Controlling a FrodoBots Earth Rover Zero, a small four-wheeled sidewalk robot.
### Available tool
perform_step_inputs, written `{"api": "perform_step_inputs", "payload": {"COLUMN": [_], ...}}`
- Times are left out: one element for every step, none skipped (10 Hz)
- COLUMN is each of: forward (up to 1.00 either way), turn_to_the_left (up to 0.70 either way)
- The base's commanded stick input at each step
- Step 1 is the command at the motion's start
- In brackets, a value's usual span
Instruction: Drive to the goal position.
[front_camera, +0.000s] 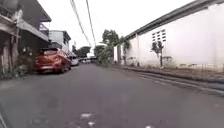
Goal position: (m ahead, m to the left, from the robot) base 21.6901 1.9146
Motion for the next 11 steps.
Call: {"api": "perform_step_inputs", "payload": {"forward": [1.0, 1.0, 1.0, 1.0, 1.0, 1.0, 1.0, 1.0, 1.0, 1.0, 1.0], "turn_to_the_left": [0.0, 0.0, 0.0, 0.0, 0.0, 0.0, 0.0, 0.0, 0.0, 0.0, 0.0]}}
